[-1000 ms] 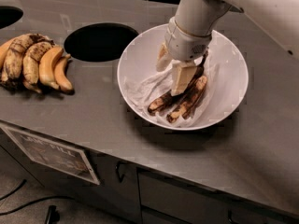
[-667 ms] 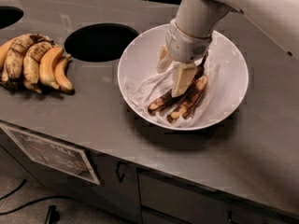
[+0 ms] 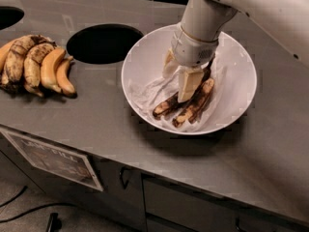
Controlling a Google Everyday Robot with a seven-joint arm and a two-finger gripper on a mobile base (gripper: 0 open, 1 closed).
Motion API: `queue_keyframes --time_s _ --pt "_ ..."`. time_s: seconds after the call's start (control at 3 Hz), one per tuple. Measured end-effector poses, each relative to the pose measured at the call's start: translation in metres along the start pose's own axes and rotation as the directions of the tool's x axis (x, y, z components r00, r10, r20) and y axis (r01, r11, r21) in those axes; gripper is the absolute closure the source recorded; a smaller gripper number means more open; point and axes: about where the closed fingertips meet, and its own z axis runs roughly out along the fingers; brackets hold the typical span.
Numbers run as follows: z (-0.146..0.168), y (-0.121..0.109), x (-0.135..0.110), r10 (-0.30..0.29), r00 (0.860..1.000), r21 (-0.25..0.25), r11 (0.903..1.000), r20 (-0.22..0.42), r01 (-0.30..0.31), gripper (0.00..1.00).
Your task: Pick banana from white bowl
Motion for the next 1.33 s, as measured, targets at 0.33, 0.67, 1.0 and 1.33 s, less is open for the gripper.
queue_keyframes --time_s 0.33,0.67,1.0,1.33 --pt "0.0029 0.0001 0.0004 -0.002 1.0 -0.008 1.0 0.001 0.002 0.42" --pt "0.0059 0.0004 0.0005 -0.009 1.0 -0.018 0.9998 0.001 0.009 0.42" --pt "0.0088 0.0023 0.0001 -0.039 0.999 -0.033 0.9987 -0.001 0.039 0.41" --pt "0.0111 0.0034 -0.0008 -0.066 0.998 -0.042 0.9969 -0.002 0.066 0.41"
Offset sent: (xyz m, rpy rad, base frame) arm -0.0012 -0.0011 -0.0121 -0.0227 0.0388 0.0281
